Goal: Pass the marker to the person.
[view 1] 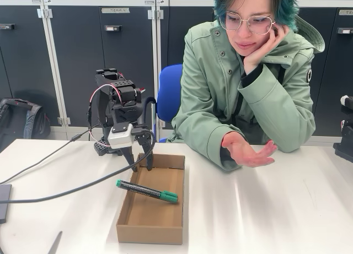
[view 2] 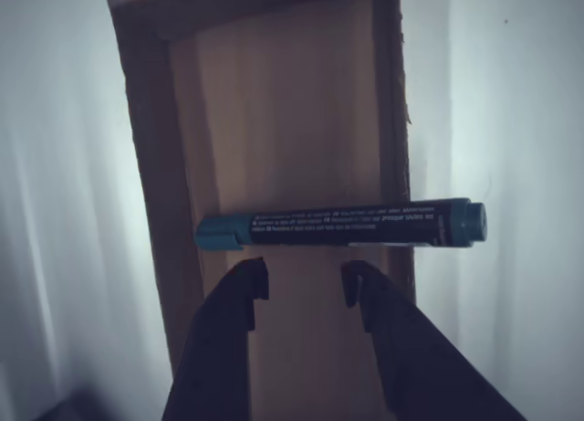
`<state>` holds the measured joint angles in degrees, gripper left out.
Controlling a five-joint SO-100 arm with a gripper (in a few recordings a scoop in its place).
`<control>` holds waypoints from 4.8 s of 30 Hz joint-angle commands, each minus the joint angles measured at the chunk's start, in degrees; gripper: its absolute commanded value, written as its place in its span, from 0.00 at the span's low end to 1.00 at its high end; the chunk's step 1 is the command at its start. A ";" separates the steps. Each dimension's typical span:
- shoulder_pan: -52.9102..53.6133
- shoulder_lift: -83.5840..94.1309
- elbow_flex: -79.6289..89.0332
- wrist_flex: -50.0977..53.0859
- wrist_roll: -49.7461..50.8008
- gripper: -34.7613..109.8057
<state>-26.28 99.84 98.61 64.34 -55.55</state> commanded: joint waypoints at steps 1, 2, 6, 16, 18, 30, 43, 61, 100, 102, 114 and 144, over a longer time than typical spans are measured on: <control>-0.18 0.44 -0.53 -3.16 5.45 0.36; -0.26 0.44 -0.53 -3.96 6.86 0.36; 0.26 -0.53 -1.32 -5.62 14.50 0.36; 0.53 -0.53 2.20 -9.40 32.78 0.37; 0.18 -0.62 2.81 -9.40 34.72 0.37; -2.46 -0.62 5.01 -9.67 41.84 0.36; -2.64 0.53 11.07 -8.53 55.02 0.37; 0.97 -1.85 10.11 -9.05 55.37 0.47; 4.57 -7.47 5.36 -10.20 53.96 0.21; 4.57 -7.38 5.27 -10.28 54.05 0.21; 4.66 -7.29 5.27 -11.25 52.56 0.33; 2.29 -9.49 6.68 -19.16 52.38 0.45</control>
<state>-23.38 90.09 106.26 46.05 -3.16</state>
